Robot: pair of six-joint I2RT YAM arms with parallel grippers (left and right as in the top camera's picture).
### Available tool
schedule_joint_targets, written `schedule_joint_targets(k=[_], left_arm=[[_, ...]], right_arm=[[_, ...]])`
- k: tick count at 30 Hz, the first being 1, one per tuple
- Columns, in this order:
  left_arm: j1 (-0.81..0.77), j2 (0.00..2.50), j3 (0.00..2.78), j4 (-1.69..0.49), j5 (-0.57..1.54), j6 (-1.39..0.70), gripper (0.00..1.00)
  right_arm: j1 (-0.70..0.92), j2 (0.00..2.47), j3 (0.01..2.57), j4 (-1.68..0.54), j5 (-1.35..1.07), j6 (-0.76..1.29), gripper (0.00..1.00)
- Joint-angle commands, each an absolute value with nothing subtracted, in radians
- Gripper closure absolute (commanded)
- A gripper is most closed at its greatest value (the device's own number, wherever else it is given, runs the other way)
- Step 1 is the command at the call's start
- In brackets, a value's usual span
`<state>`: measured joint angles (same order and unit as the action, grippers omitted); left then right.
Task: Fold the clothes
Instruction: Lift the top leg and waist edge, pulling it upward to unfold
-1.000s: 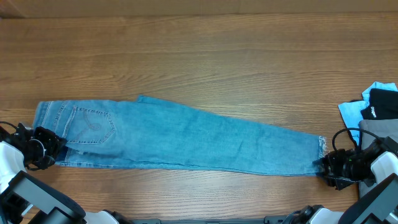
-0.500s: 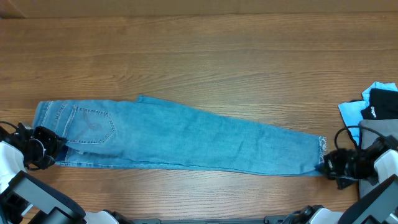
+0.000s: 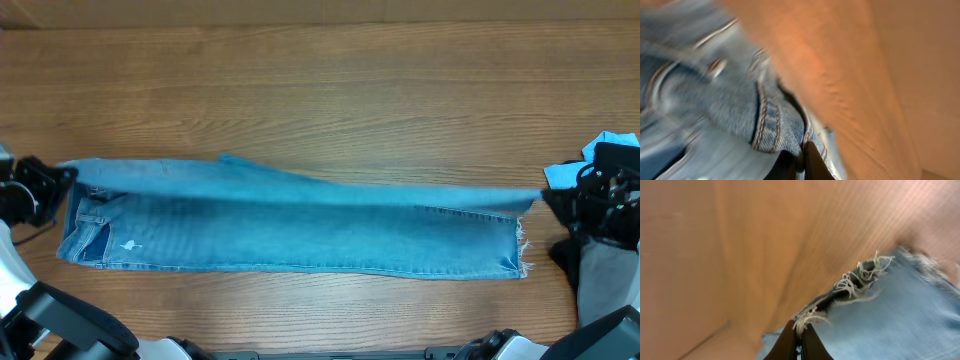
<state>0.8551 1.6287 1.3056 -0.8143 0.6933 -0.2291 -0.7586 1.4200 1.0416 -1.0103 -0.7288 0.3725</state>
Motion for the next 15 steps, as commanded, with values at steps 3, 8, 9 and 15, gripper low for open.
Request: schedule_joint_targets(k=[3, 8, 9, 15], left_arm=[[0.820, 1.601, 1.383, -0.657, 0.725, -0.206, 0.96], [0.723, 1.601, 1.383, -0.537, 0.636, -0.206, 0.96], [0.700, 1.602, 1.383, -0.517, 0.595, -0.207, 0.96], [0.574, 1.624, 1.383, -0.412, 0.405, -0.206, 0.95]], right_arm=[[-0.737, 1.407, 1.089, -0.769, -0.765, 0.572, 0.96], [-0.637, 1.431, 1.089, -0.510, -0.746, 0.727, 0.96], [-0.613, 1.441, 1.089, -0.454, -0.733, 0.758, 0.96], [-0.488, 1.549, 1.089, -0.251, -0.622, 0.912, 0.96]])
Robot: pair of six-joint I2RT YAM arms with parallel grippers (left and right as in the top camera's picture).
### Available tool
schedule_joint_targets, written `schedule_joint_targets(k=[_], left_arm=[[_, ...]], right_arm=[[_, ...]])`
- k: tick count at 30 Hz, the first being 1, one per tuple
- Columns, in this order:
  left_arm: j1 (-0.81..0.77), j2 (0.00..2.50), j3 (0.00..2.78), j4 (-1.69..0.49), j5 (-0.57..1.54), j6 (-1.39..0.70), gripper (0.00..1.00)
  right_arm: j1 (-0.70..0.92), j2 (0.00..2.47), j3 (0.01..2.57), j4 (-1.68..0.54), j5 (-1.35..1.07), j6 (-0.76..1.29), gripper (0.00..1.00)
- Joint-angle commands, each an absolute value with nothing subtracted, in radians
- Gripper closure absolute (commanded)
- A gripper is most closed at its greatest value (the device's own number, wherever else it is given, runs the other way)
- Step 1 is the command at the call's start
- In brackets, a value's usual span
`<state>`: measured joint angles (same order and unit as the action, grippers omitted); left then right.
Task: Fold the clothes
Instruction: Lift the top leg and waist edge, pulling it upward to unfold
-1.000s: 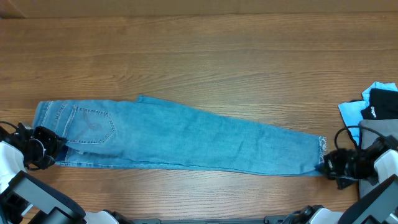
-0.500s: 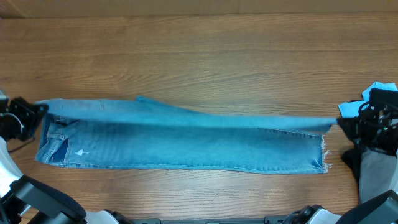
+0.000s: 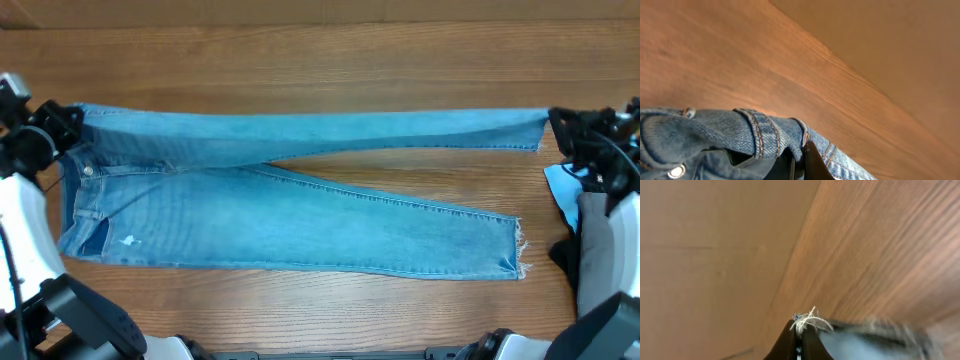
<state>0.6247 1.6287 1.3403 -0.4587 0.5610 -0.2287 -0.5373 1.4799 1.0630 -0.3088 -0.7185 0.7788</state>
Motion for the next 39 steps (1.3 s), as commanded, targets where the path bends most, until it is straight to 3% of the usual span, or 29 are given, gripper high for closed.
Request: schedule_joint_targets(k=[1, 14, 21, 27, 30, 33, 37, 38, 39], left_arm=[[0.560, 1.631, 1.383, -0.398, 0.381, -0.206, 0.95], [0.523, 1.673, 1.384, -0.391, 0.340, -0.205, 0.96], [0.536, 1.644, 1.397, -0.555, 0.338, -0.145, 0.96], [0.563, 1.567, 1.397, -0.703, 0.226, -0.077, 0.96], [0.561, 1.555, 1.397, -0.704, 0.211, -0.066, 0.96], [0.535, 1.572, 1.397, -0.633, 0.214, -0.074, 0.96], [0.471, 1.677, 1.398, -0.390, 0.207, -0.150, 0.96], [0.457, 1.719, 1.401, -0.328, 0.207, -0.188, 0.95], [0.443, 1.771, 1.410, -0.271, 0.213, -0.246, 0.80]], right_arm=[[-0.476, 1.568, 1.089, -0.225, -0.617, 0.922, 0.96], [-0.456, 1.644, 1.093, -0.200, -0.684, 0.981, 0.96], [-0.483, 1.614, 1.095, -0.381, -0.799, 0.934, 0.96], [-0.512, 1.515, 1.095, -0.629, -0.788, 0.887, 0.96], [-0.509, 1.486, 1.095, -0.648, -0.778, 0.913, 0.96], [-0.487, 1.497, 1.095, -0.570, -0.710, 1.010, 0.96], [-0.440, 1.572, 1.095, -0.296, -0.615, 1.219, 0.96], [-0.427, 1.603, 1.095, -0.207, -0.588, 1.274, 0.92], [-0.408, 1.650, 1.095, -0.077, -0.550, 1.333, 0.76]])
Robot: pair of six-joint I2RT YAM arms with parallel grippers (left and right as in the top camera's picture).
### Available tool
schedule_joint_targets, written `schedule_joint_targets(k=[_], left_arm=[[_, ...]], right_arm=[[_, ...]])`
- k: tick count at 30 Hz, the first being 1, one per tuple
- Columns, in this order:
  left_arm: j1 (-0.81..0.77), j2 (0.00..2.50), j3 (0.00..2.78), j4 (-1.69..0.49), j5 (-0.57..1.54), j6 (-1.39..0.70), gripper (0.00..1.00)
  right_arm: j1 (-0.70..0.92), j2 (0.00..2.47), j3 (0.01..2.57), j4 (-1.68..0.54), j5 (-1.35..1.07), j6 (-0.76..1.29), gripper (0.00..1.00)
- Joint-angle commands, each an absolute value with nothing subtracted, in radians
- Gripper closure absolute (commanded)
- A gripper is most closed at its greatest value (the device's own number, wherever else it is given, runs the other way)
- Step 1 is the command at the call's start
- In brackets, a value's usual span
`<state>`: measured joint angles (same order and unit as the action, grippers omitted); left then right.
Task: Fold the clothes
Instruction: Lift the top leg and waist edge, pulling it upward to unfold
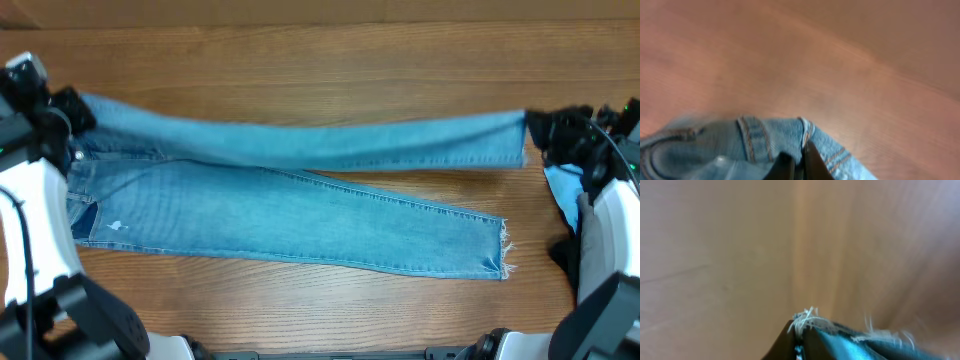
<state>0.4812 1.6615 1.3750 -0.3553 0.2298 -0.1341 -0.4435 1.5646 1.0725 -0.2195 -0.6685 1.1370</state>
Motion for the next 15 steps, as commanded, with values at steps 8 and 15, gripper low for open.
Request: schedule_joint_targets(k=[8, 15], left_arm=[[0.440, 2.001, 1.610, -0.490, 0.322, -0.270, 0.00], [0.475, 1.963, 1.723, -0.737, 0.279, -0.143, 0.00]], right_arm=[[-0.436, 1.816, 1.095, 0.183, -0.781, 1.261, 0.03], [-0.506, 1.814, 1.095, -0.101, -0.998, 0.920, 0.00]])
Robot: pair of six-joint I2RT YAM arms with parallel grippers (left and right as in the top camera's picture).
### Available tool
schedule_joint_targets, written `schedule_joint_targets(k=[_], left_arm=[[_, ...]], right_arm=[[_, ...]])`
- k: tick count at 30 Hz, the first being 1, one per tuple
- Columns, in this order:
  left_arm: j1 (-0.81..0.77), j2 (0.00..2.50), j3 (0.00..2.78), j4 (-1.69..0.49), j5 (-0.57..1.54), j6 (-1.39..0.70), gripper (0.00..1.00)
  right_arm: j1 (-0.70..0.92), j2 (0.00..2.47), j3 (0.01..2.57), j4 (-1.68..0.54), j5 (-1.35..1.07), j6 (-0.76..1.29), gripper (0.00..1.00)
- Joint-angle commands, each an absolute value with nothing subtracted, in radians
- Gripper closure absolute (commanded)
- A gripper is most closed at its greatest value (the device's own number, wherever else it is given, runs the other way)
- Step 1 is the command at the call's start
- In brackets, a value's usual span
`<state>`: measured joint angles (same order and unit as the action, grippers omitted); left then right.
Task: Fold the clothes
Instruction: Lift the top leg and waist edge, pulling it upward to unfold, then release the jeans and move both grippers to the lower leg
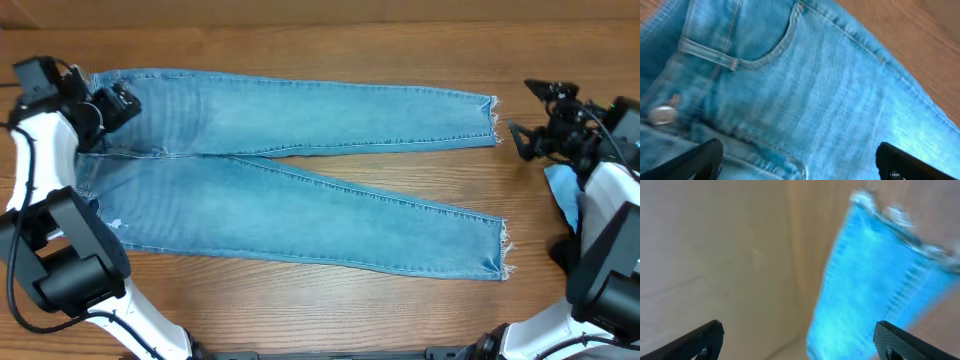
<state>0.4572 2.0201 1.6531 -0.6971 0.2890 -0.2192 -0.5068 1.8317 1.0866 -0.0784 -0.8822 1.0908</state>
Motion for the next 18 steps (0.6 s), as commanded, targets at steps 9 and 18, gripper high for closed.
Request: schedule_joint_targets(k=[9, 18], left_arm=[[0.473, 1.830, 1.810, -0.985, 0.255, -0.002, 0.09], [0.473, 1.550, 1.817, -1.167, 0.127, -0.073, 0.00]], right_arm=[[-0.470, 1.702, 1.095, -0.375, -0.965, 0.610, 0.00], [-0.471, 1.316, 1.095, -0.621, -0.795, 0.569, 0.00]])
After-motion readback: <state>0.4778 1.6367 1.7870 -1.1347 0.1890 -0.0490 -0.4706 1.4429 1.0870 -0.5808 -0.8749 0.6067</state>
